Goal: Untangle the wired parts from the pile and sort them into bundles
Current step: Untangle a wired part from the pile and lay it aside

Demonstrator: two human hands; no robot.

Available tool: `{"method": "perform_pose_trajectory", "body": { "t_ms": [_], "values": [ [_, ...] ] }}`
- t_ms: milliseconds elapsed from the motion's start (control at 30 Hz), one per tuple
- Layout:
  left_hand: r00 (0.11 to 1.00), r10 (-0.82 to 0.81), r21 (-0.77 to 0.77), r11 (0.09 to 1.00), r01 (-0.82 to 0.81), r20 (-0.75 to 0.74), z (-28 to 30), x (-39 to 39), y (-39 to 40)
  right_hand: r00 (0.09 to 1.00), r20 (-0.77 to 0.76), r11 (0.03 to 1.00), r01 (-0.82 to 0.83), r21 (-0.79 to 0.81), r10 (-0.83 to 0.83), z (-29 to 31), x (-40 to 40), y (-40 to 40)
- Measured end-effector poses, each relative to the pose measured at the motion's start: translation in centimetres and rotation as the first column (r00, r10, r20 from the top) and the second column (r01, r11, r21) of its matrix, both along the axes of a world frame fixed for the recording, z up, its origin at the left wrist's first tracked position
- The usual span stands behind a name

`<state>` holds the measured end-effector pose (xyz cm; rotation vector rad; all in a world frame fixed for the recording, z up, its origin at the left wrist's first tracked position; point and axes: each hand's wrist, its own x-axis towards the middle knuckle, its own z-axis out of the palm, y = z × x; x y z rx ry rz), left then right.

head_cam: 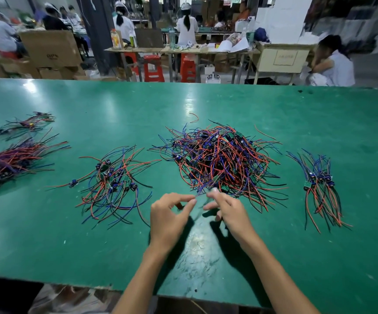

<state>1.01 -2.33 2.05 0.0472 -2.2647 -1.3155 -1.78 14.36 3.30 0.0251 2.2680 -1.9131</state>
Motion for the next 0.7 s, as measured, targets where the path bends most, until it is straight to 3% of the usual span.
{"method": "perform_pose_trajectory", "body": {
  "t_ms": [133, 267, 367, 433, 500, 567, 667, 700],
  "values": [
    [0.988, -0.142, 0.057, 0.988, 0.145, -0.055, -1.3, 2.1, 1.1, 0.994, 0.053, 0.989, 0.103, -0.104, -0.098, 0.5, -0.9, -0.1],
    [0.945, -0.326, 0.179, 0.931, 0.319, 0.01, -1.0, 2.1, 1.0, 0.996, 0.074, 0.988, 0.062, -0.138, -0.053, 0.3, -1.1, 0.7],
    [0.943, -0.318, 0.47, 0.851, 0.236, 0.102, -0.5, 0.9, 1.2, 0.999, 0.048, 0.993, -0.015, -0.118, 0.02, -0.1, -0.8, 1.5],
    [0.948, -0.254, 0.471, 0.871, 0.137, 0.193, -0.4, -0.1, 1.7, 0.999, 0.007, 0.995, -0.046, -0.084, 0.046, -0.7, -0.4, 1.7],
    [0.937, -0.24, 0.422, 0.899, 0.115, 0.256, -0.2, -1.0, 2.4, 0.998, -0.059, 0.999, -0.024, -0.024, 0.023, -1.2, 0.1, 1.7],
    [0.918, -0.25, 0.43, 0.897, 0.101, 0.307, 0.2, -1.7, 3.1, 0.98, -0.197, 0.99, 0.008, 0.143, 0.021, -1.6, 0.6, 1.7],
    [0.854, -0.271, 0.316, 0.939, 0.133, 0.445, 0.9, -2.1, 3.8, 0.911, -0.389, 0.929, 0.019, 0.369, 0.136, -2.1, 1.3, 1.9],
    [0.837, -0.31, 0.366, 0.919, 0.144, 0.45, 1.0, -2.1, 4.0, 0.894, -0.417, 0.923, 0.013, 0.385, 0.162, -2.2, 1.5, 1.8]
  ]
}}
